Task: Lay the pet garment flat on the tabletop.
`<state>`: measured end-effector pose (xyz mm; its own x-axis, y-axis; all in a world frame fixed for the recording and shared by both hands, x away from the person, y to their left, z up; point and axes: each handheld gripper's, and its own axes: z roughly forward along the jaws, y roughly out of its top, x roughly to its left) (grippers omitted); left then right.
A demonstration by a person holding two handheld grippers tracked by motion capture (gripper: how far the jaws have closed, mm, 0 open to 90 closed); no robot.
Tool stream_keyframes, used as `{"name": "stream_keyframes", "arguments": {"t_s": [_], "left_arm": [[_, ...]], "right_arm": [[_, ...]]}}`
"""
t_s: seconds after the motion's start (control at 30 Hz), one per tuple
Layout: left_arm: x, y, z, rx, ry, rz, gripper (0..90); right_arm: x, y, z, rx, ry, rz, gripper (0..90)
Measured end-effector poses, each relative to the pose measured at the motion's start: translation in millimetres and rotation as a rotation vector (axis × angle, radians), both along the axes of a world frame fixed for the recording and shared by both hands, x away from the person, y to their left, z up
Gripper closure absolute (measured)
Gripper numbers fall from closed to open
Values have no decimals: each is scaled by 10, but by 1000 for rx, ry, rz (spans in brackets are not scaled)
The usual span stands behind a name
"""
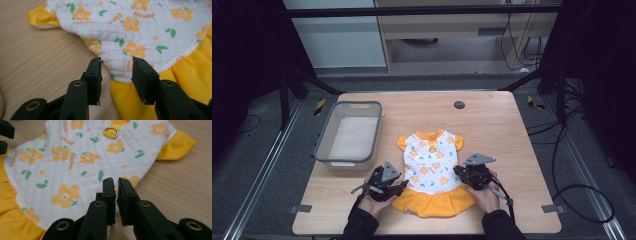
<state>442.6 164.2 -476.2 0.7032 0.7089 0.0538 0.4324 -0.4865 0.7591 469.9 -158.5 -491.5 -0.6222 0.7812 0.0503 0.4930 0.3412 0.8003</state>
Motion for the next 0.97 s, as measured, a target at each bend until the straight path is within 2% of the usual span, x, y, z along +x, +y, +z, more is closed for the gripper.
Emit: {"name": "stream_keyframes", "arguments": {"t_s": [0.13,0.17,0.2,0.3,0.47,0.57,0.77,0.97], "left_arm": [[-61,182,95,-48,-37,28,503],[-74,218,102,-58,-39,33,474],[-91,265,109,-65,-41,39,474],[-153,406,114,-90,-43,59,423],[-251,589,110,-114,-46,81,365],[-288,687,99,-114,-47,99,336],[-312,915,79,-145,-34,153,309],[-312,1097,51,-152,-25,193,269]], "right_arm": [[-71,-156,108,40,-41,-22,747],[-111,-253,152,53,-60,-42,679],[-111,-253,152,53,-60,-42,679],[-165,-420,204,88,-79,-80,577],[-211,-637,202,90,-103,-145,465],[-238,-727,167,84,-97,-167,404],[-297,-884,115,79,-82,-199,300],[-347,-1034,67,74,-68,-239,243]]}}
